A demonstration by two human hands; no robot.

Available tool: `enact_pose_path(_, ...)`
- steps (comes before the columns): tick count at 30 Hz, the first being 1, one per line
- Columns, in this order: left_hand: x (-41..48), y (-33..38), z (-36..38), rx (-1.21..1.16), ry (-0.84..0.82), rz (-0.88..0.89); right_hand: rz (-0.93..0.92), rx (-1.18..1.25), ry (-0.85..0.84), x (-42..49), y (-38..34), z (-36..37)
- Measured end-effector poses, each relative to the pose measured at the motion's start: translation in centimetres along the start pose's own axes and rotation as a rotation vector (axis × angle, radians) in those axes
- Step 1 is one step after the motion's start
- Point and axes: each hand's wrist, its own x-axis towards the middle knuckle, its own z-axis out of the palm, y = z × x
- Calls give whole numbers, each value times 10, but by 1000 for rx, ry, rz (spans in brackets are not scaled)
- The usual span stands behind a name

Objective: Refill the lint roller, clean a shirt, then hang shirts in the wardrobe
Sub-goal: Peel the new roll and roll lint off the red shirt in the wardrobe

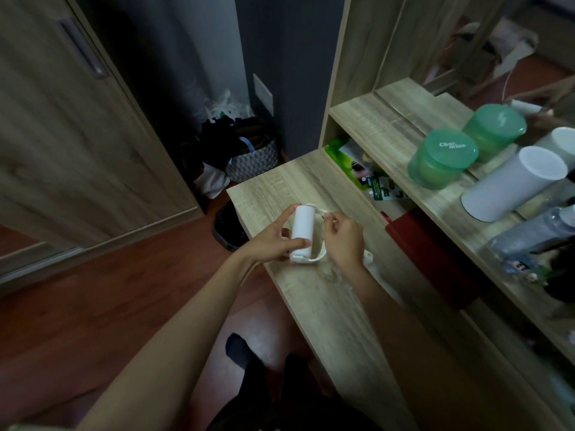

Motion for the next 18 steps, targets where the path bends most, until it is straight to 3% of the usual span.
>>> enact_pose_path(7, 0, -4, -14, -86, 114, 83, -114, 114, -231, 16, -10, -21)
enact_pose_path(13, 1, -3, -14, -68, 84, 146, -147, 51, -123, 17, -9, -14)
enact_pose_path(18, -1, -2, -15, -16, 68, 167, -112, 62, -128, 13, -8, -11)
